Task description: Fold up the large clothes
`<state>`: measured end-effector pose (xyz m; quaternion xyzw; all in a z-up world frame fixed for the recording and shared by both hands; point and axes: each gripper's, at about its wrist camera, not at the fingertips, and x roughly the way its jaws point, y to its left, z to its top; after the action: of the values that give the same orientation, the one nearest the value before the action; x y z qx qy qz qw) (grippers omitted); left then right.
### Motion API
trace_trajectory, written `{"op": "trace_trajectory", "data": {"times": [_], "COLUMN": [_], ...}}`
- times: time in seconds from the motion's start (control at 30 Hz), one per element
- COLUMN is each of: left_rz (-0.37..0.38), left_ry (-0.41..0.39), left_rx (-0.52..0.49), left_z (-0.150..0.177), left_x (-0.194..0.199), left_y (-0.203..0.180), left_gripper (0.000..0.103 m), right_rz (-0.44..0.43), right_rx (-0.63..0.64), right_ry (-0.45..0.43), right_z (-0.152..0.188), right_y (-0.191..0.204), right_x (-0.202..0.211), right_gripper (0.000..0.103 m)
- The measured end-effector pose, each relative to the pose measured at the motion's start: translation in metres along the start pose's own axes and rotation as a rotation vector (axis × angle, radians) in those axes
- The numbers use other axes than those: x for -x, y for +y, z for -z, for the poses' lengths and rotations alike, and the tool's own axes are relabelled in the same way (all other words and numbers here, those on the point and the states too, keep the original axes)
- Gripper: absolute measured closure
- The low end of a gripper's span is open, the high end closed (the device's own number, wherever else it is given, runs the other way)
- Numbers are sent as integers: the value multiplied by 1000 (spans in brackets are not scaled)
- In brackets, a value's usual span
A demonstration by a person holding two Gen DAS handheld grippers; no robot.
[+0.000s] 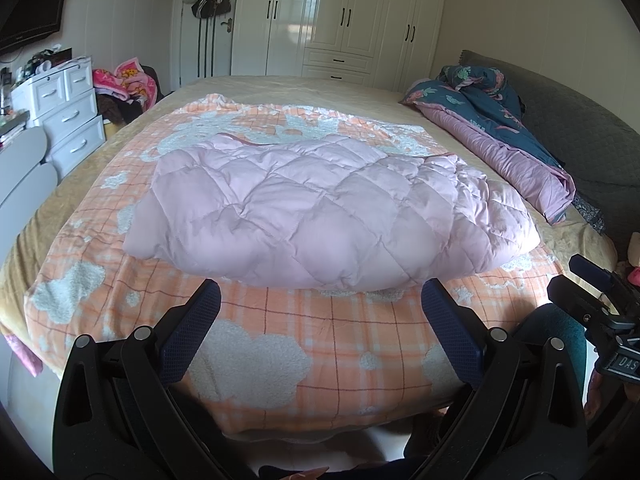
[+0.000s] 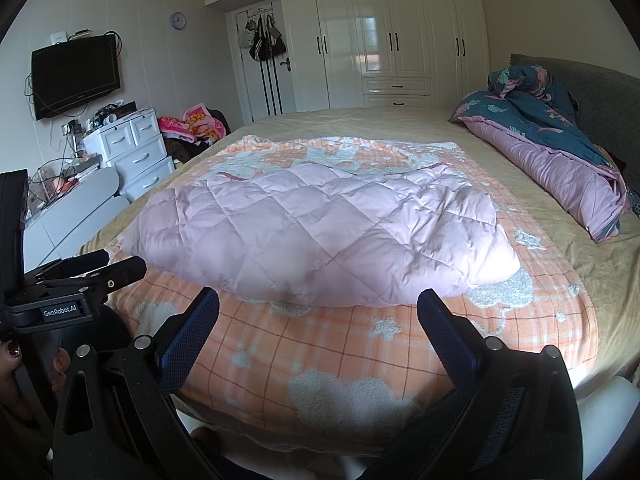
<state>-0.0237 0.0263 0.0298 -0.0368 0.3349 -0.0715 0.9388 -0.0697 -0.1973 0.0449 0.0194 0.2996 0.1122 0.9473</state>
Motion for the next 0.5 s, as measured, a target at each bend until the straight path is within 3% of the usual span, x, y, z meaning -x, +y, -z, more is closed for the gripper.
{"op": "trace_trajectory", "data": {"times": [0.33, 0.5], "left_rz": [-11, -37], "left_ry": [24, 48], "left_rx": [1, -11], "left_z": [9, 15], "left_x": [-4, -6], "left_y": [4, 9], "left_gripper": [9, 9], "right_rz": [19, 78], "right_rx": [7, -3], "right_ry": [4, -4], "right_z": [1, 2], "right_y": [0, -16], "right_x": [1, 8], "right_gripper": [4, 4]}}
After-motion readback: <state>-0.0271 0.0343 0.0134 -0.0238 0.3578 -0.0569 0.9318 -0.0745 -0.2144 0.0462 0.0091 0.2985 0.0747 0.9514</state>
